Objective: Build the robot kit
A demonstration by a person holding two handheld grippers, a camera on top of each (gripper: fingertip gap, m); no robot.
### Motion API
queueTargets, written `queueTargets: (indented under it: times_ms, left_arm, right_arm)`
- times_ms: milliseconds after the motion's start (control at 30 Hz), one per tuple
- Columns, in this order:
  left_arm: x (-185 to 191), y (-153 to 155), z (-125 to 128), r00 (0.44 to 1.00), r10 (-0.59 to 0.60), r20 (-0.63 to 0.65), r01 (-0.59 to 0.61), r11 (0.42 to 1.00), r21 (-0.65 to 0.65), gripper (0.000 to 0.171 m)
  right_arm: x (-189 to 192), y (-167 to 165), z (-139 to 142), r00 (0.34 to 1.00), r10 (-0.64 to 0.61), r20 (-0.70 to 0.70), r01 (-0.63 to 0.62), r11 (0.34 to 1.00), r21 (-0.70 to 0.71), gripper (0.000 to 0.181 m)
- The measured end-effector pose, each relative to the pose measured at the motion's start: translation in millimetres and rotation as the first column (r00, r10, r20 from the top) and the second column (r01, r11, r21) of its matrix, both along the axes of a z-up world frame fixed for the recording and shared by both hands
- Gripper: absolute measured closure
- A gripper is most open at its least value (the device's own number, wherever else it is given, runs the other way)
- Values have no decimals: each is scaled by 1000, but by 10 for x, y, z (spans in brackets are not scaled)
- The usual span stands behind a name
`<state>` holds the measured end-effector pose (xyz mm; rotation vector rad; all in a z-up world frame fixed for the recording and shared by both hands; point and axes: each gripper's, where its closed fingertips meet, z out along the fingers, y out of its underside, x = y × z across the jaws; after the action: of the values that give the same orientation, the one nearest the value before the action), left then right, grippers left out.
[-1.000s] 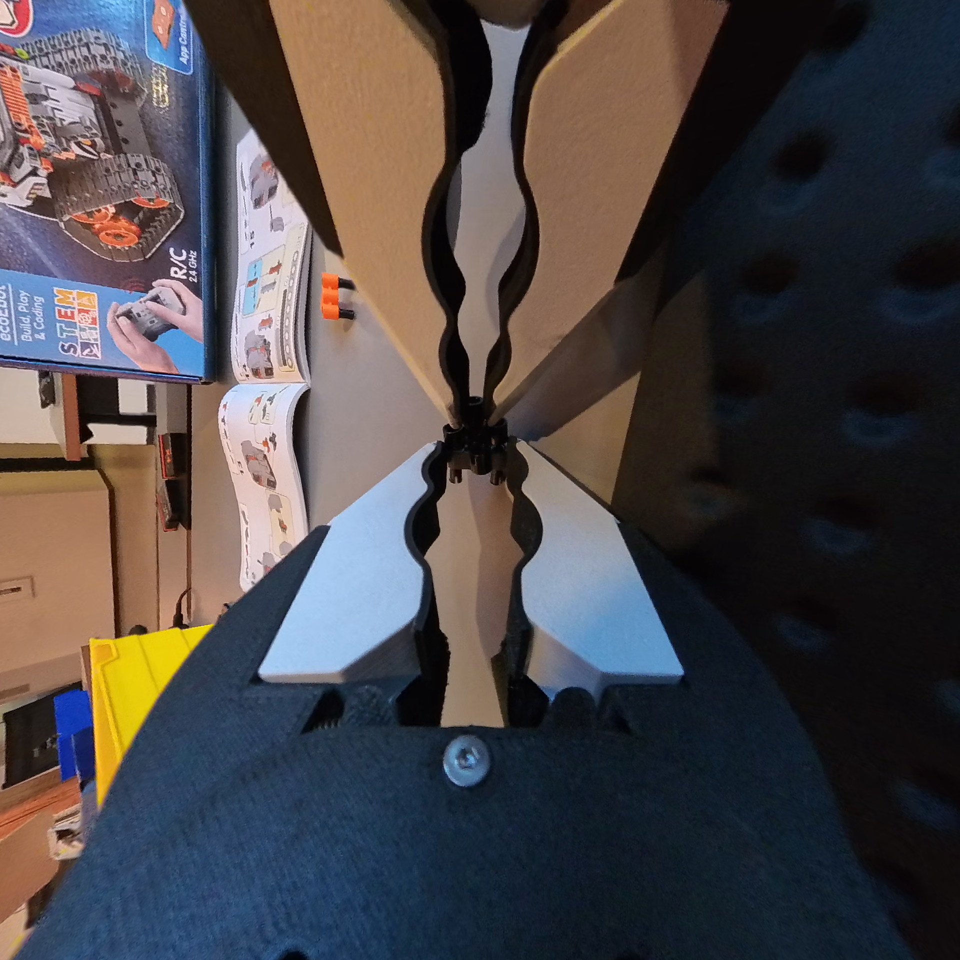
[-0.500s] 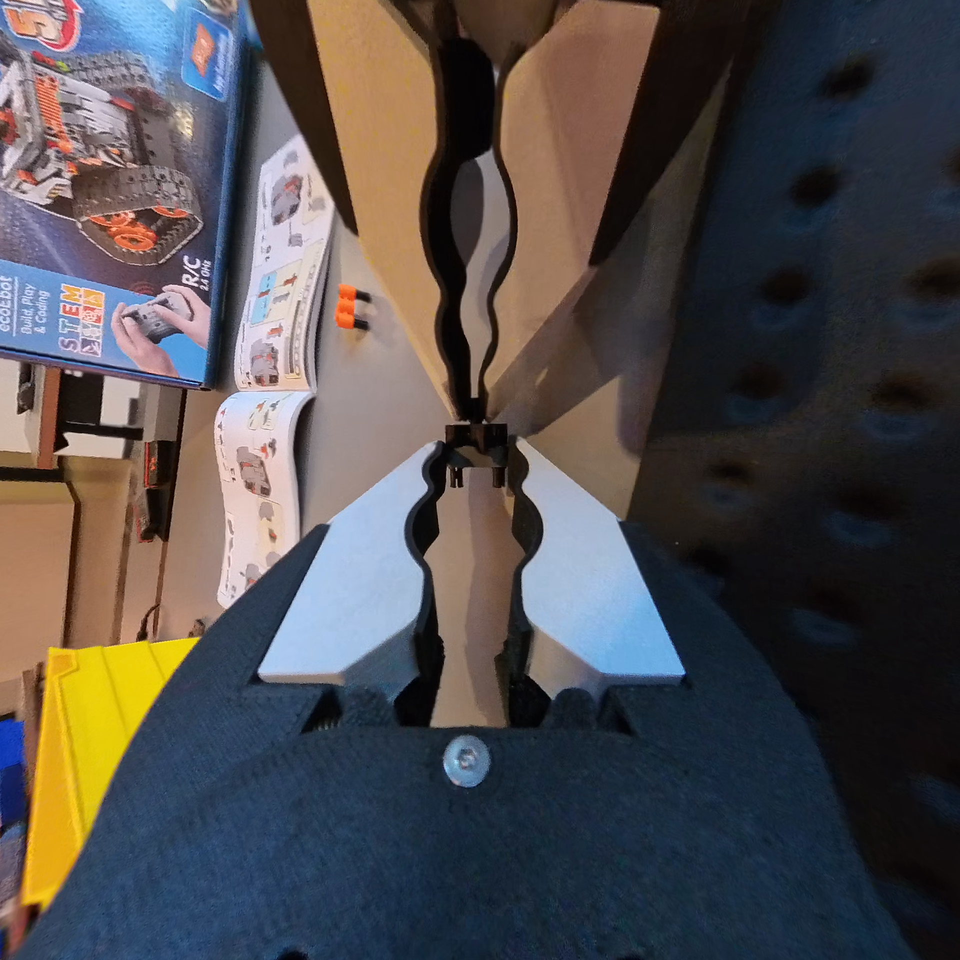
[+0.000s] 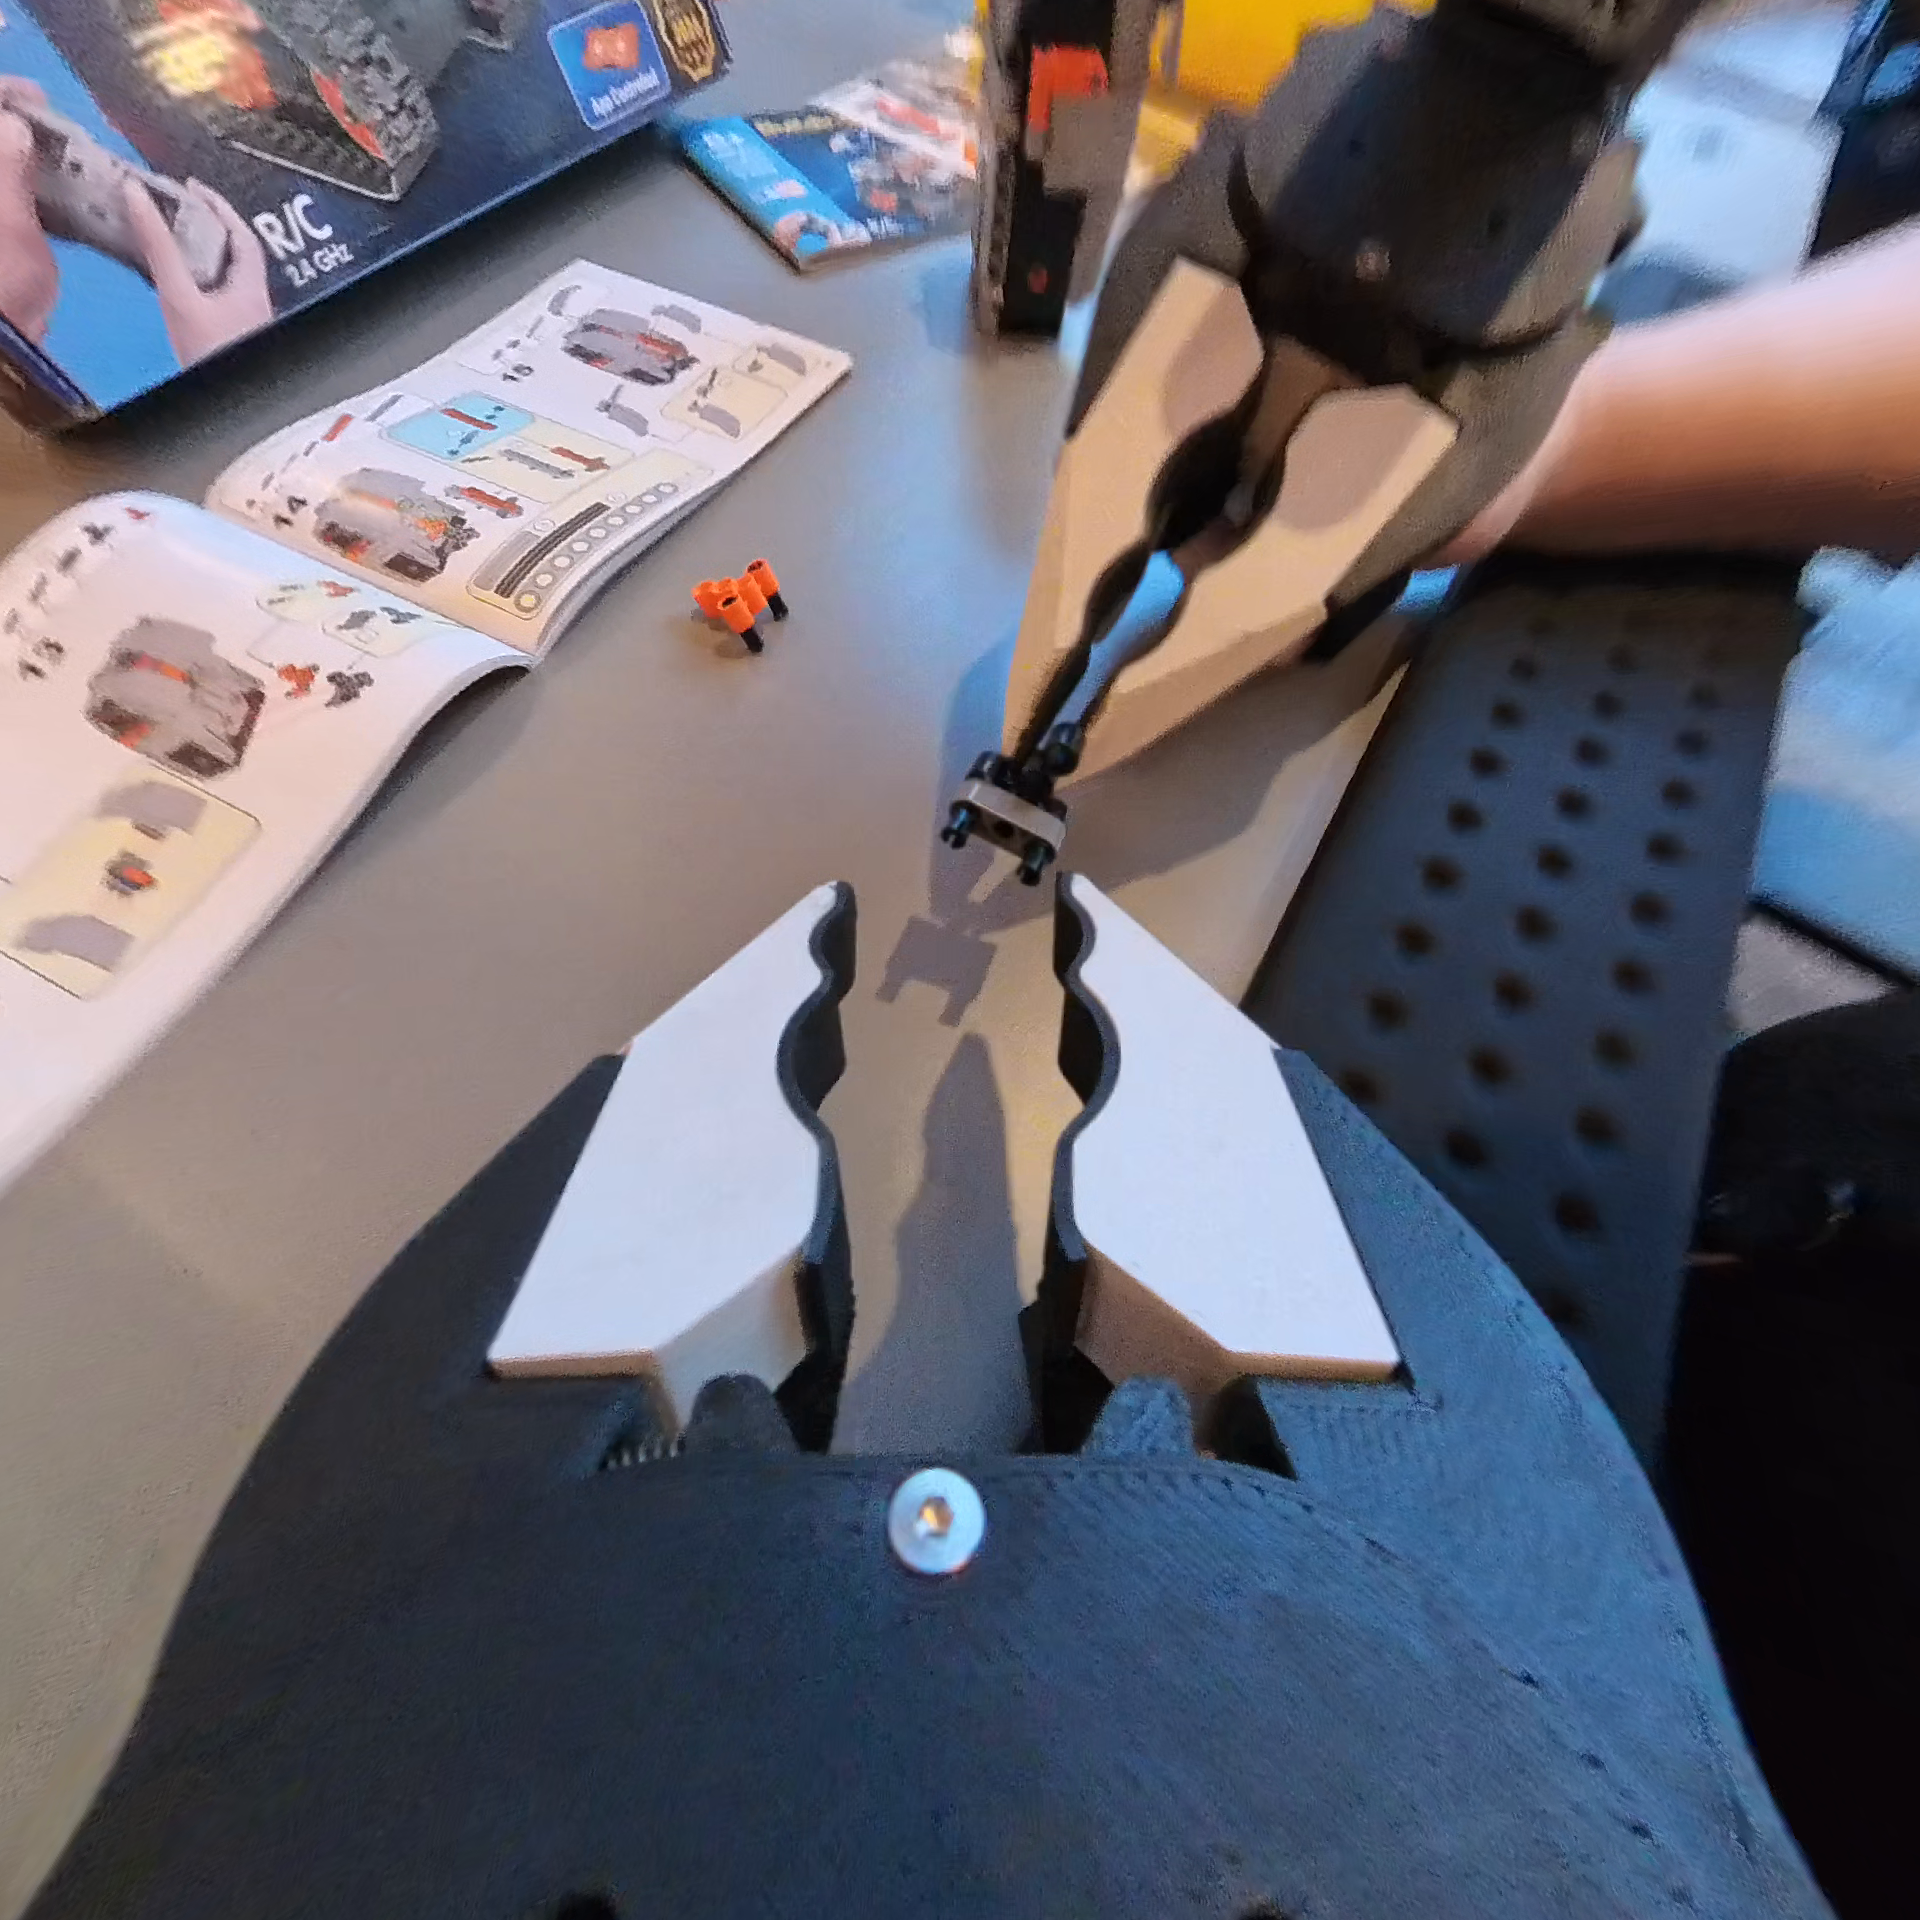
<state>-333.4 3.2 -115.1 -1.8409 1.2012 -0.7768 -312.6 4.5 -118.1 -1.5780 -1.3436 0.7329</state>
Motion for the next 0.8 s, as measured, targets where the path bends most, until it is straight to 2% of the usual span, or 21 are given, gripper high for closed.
queueTargets:
  times_ms: [133, 233, 333, 500, 567, 600, 800]
  left_arm:
    - [27, -35, 230, 973, 34, 230, 18, 976, -218, 140]
    - [63, -51, 307, 938, 80, 336, 56, 925, -376, 143]
    - [104, -52, 376, 901, 111, 420, 109, 878, -467, 148]
    - [186, -58, 383, 890, 115, 441, 145, 846, -513, 149]
    - [224, -108, 381, 893, 82, 443, 175, 843, -508, 167]
    - [229, -107, 372, 896, 80, 436, 170, 847, -504, 167]
    - [207, -182, 389, 917, -3, 398, 174, 903, -393, 168]
  right_arm:
    - [16, 6, 134, 998, 4, -62, -2, 999, 36, 179]
    - [34, 12, 276, 994, -7, -108, 18, 995, 100, 179]
    - [30, -21, 366, 993, -4, -121, 25, 985, 170, 179]
    - [15, -55, 423, 997, -11, -82, 37, 947, 320, 179]
    - [11, -60, 423, 998, -20, -58, 40, 927, 373, 179]
    - [14, -55, 414, 999, -27, -44, 42, 919, 391, 179]
    - [-3, -129, 449, 997, 15, -79, 12, 945, 326, 180]
